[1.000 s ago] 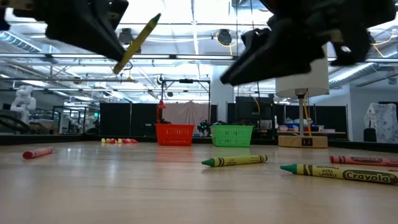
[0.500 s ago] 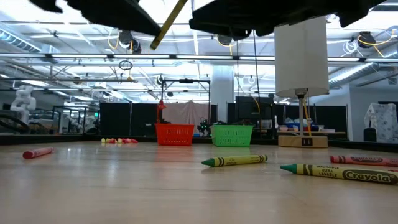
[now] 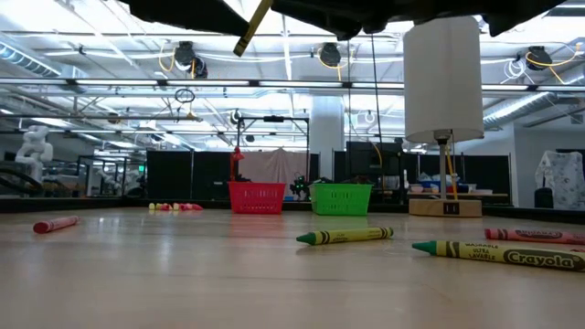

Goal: Sort crayons
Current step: Put the green crayon into the green bin

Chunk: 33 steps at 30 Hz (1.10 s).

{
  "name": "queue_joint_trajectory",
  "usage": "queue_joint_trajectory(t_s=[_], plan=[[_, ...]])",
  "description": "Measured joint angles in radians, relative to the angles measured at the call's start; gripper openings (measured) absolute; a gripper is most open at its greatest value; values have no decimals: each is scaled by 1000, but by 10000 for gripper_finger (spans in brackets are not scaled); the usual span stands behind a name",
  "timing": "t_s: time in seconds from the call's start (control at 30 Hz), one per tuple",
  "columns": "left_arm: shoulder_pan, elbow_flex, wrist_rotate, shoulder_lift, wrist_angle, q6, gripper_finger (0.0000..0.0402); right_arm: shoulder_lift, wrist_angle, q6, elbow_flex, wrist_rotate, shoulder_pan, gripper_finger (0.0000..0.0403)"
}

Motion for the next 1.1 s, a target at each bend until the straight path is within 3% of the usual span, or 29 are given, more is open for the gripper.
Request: queue_joint_trajectory(t_s=[0.27, 0.8, 0.93, 1.1], plan=[[30, 0, 2, 0, 23, 0, 6, 0, 46, -26, 0, -46, -11, 124], [34, 1, 4, -1, 59, -29, 6, 0, -42, -34, 0, -48, -52, 19], [34, 1, 5, -1, -2, -110, 6, 0, -143, 31, 0, -48, -52, 19], [34, 1, 5, -1, -49, -216, 6, 17, -270, 132, 0, -62, -63, 54]])
